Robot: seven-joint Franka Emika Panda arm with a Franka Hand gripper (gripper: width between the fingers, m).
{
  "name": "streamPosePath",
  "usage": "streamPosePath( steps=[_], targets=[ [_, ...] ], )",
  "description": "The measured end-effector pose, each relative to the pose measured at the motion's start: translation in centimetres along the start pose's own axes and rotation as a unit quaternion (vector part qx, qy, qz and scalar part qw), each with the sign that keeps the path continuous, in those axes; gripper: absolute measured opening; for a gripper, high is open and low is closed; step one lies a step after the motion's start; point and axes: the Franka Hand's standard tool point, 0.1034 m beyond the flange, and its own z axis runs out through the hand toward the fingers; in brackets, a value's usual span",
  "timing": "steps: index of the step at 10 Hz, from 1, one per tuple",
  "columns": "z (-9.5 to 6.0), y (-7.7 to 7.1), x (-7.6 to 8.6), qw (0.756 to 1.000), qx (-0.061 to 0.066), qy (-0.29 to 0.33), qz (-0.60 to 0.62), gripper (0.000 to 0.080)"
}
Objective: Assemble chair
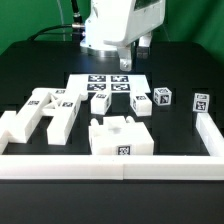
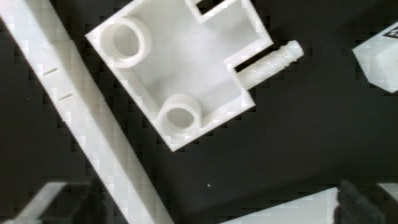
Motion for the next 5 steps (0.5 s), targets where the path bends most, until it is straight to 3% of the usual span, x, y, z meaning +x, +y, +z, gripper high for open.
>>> streamPosePath(
  steps=[5],
  targets=[
    [0.6, 0.07, 0.09, 0.999, 0.005, 0.003, 0.032, 0.0649]
  ],
)
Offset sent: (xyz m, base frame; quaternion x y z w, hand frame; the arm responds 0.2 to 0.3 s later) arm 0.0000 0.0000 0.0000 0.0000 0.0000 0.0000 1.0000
